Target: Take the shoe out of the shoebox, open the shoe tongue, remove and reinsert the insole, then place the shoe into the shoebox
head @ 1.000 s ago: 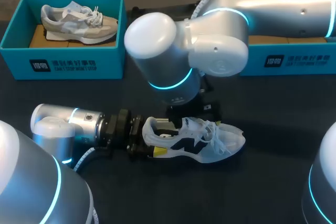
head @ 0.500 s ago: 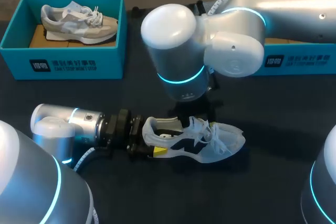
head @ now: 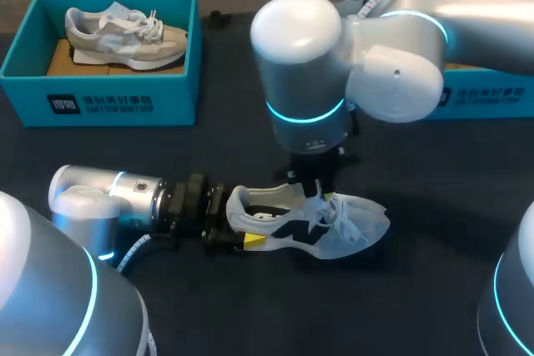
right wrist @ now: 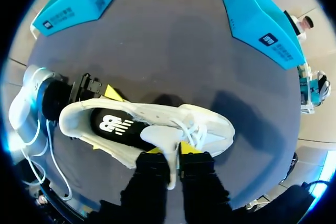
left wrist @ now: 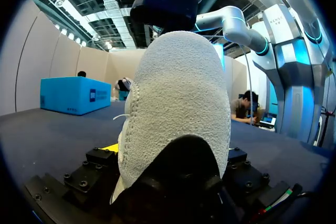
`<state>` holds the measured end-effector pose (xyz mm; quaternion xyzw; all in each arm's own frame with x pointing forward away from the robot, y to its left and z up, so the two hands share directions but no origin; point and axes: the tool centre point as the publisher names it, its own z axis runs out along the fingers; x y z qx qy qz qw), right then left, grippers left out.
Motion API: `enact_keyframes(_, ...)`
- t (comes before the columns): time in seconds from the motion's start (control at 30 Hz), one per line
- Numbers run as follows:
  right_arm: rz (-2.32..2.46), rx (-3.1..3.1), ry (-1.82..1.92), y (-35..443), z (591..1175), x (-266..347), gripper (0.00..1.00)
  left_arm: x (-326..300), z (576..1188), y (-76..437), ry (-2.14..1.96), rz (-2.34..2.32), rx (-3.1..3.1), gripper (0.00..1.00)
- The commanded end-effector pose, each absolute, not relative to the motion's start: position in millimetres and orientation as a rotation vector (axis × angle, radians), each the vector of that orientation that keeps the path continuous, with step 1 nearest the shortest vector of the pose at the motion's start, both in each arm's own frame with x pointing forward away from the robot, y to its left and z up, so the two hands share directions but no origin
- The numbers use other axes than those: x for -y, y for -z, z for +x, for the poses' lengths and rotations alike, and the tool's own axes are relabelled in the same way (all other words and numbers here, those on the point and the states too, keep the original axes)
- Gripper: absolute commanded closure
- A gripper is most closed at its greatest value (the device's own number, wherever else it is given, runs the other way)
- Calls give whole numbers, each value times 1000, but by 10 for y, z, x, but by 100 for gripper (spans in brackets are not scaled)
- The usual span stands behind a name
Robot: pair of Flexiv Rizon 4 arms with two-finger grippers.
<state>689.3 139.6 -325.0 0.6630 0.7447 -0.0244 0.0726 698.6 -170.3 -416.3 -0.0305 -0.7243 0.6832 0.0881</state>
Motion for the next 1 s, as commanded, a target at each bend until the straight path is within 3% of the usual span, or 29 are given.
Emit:
enact_keyframes(0.03,2035,-2324,-62,3242,6878,-1238,100,1678,6998,4255,-2045,-89,2147,100)
enact_keyframes(1.0,2174,-2556,-604,3418,6789,-678,100,1678,6998,4255,-2045,-89,2147,100)
